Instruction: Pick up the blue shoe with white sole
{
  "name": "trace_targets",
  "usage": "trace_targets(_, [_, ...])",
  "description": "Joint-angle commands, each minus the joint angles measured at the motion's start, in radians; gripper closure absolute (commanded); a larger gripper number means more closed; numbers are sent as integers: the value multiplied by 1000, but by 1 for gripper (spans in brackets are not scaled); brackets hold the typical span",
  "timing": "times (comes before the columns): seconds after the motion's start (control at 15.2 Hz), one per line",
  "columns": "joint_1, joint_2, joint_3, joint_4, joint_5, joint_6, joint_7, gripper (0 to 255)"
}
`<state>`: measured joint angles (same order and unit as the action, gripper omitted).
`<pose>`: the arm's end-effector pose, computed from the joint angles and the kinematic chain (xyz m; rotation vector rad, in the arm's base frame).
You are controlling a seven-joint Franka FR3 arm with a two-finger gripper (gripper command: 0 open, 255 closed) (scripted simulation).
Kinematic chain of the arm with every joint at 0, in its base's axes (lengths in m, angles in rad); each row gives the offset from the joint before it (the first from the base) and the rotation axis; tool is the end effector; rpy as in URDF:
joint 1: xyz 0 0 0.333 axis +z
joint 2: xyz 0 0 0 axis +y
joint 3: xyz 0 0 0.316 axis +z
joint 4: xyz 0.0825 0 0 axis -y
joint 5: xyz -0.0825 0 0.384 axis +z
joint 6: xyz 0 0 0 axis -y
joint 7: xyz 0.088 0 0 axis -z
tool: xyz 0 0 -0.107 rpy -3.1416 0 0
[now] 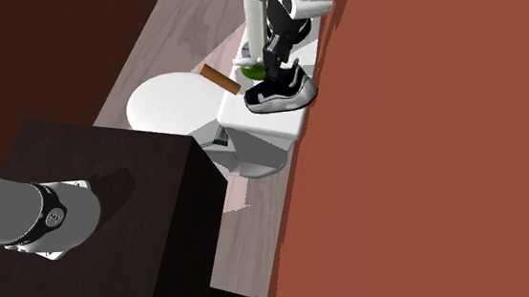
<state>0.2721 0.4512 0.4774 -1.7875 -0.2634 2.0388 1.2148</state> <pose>0.4874 0.4028 0.3132 2.9647 -0.5325 -0.0901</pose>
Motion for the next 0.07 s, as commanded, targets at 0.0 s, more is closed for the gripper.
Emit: trace_targets(0.0, [-1,-6,2,1,3,-5,-1,255])
